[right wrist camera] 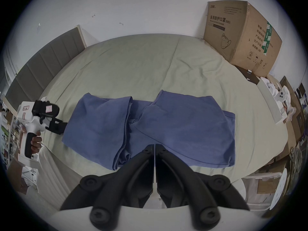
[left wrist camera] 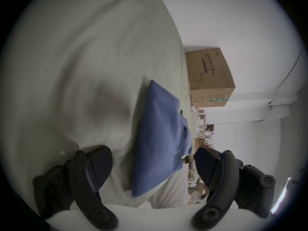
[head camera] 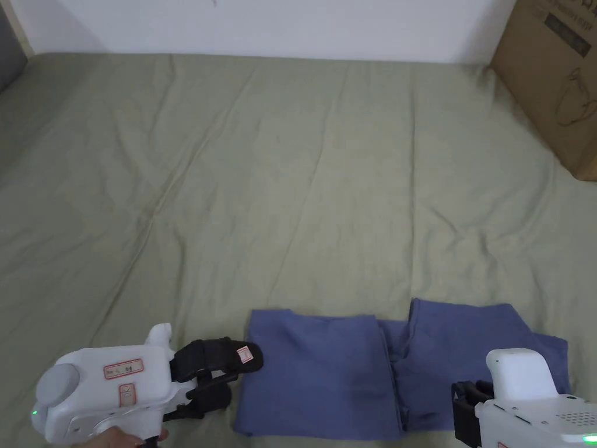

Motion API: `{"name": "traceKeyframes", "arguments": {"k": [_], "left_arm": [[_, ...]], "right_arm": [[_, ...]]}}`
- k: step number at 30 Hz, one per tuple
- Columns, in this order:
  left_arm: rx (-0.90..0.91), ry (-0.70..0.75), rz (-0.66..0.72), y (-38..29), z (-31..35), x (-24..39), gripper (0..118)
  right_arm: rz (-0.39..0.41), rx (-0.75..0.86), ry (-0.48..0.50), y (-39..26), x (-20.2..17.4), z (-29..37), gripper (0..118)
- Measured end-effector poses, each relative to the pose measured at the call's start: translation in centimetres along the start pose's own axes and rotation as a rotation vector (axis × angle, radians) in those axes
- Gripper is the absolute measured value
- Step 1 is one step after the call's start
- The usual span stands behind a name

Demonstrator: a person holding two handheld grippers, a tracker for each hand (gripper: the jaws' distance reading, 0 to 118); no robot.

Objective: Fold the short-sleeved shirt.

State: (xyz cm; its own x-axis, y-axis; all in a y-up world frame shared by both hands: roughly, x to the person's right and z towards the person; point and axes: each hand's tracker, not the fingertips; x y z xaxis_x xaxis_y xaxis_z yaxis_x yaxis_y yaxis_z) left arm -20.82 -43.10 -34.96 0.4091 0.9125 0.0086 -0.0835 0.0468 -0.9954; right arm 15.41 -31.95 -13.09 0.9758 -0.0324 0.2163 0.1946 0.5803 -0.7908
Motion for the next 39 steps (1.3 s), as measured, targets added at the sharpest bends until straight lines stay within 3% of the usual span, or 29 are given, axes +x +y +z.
{"name": "traceKeyframes", "arguments": {"k": [3, 4, 5, 6, 7, 8, 9, 11, 15, 18, 25, 27, 33, 39], "left_arm": [[-0.055, -0.074, 0.025, 0.4, -2.4, -1.2, 103], [-0.069, -0.110, 0.051, 0.3, -3.3, -1.3, 89], [-0.101, -0.071, 0.065, 0.1, -4.2, -1.6, 66], [-0.118, 0.068, 0.044, 0.0, -5.0, -1.6, 29], [-0.145, 0.155, 0.005, -0.2, -5.4, -1.7, 12], [-0.103, 0.018, -0.008, 0.1, -4.5, -1.6, 12], [-0.103, 0.000, 0.011, -0.1, -3.9, -1.2, 12], [-0.061, 0.067, -0.007, 0.0, -3.1, -0.3, 12], [-0.075, 0.070, -0.053, 0.4, -1.1, 0.9, 12], [-0.040, 0.149, -0.105, 1.3, 2.1, 1.2, 12], [0.091, 0.414, -0.085, 2.3, 11.5, 2.2, 12], [0.112, 0.419, -0.102, 1.7, 12.5, 3.9, 12], [0.117, 0.485, -0.192, 0.4, 9.3, 11.9, 12], [0.046, 0.426, -0.319, -2.1, 0.5, 19.5, 12]], "right_arm": [[0.003, -0.013, -0.002, 0.0, 0.0, -0.4, 2], [-0.003, -0.019, 0.000, 0.0, 0.1, -0.6, 2], [-0.012, -0.023, 0.001, -0.1, 0.2, -0.6, 2], [-0.023, -0.031, 0.001, -0.1, 0.3, -0.6, 2], [-0.030, -0.033, 0.002, -0.2, 0.4, -0.6, 2], [-0.031, -0.034, 0.004, -0.2, 0.5, -0.5, 2], [-0.029, -0.034, 0.001, -0.2, 0.6, -0.3, 2], [-0.027, -0.028, -0.011, -0.1, 0.8, -0.2, 2], [-0.082, -0.031, 0.005, 0.3, 1.6, -0.5, 2], [-0.094, -0.027, 0.012, 0.2, 1.9, -0.4, 2], [-0.125, -0.002, 0.024, -0.6, 2.5, -0.1, 2], [-0.128, 0.003, 0.029, -1.0, 2.8, -0.3, 2], [-0.187, -0.002, 0.059, -1.8, 4.0, -0.7, 2], [-0.244, 0.022, 0.081, -2.9, 6.4, -0.3, 2]]}}
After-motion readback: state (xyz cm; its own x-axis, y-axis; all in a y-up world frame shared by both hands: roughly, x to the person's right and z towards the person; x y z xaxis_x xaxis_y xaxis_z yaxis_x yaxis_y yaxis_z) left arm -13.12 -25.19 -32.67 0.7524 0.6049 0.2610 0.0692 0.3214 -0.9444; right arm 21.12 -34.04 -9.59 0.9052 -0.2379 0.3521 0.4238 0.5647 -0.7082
